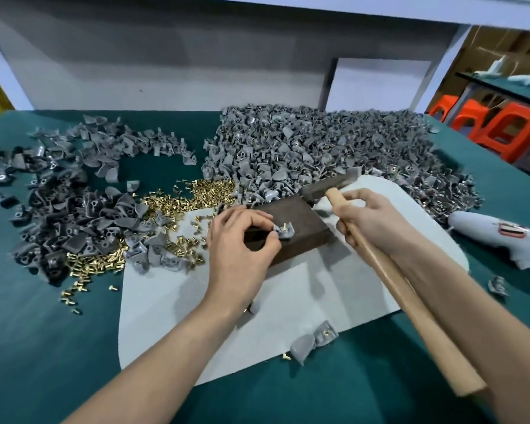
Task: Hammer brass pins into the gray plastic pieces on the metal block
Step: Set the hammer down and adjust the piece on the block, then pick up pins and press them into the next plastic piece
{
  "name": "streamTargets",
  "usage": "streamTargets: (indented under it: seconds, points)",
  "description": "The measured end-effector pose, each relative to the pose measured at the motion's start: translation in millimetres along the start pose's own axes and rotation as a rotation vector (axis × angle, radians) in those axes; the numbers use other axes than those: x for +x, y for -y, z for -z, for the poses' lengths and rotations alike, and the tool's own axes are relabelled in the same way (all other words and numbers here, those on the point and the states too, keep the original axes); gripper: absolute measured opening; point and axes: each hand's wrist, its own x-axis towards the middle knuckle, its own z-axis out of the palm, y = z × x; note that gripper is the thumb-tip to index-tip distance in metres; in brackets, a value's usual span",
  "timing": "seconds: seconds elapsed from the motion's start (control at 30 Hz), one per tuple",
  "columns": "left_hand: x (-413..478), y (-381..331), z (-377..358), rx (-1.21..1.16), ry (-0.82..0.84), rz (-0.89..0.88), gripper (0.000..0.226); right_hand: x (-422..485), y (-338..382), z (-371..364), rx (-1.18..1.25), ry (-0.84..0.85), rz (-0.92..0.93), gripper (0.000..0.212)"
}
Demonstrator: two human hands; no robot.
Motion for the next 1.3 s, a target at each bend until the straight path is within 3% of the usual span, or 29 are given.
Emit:
streamTargets:
  seconds: [0.07,0.17,0.23,0.33,0.43,0.87,1.3]
  points:
    - [1,-1,-1,0.002,0.005,0.002,0.014,9,-13,2,-0.119,-0.087,-0.015,0.02]
    - [1,0,-1,0.013,0.012,-0.008,0.011,9,-12,7,-0.68,-0.266,0.208,0.023]
    - [2,0,-2,0.011,0.01,-0.02,0.009,-3,1,1,-0.668,-0.299,0.477,0.021]
    - [4,-1,-2,-0.007,-0.001,-0.035,0.01,-22,21,-19,-0.54,-0.044,0.654,0.021]
    - [3,0,-2,-0.016,-0.007,-0.051,0.01,-27,22,-35,-0.609,0.104,0.653,0.015]
    - [-3,-1,1,-0.11,0.026,-0.025,0.004,-28,13,-36,-0.214,0.195,0.477,0.01]
    - [-2,1,0,-0.123,0.051,-0.067,0.008,-19,19,-33,-0.224,0.34,0.416,0.017]
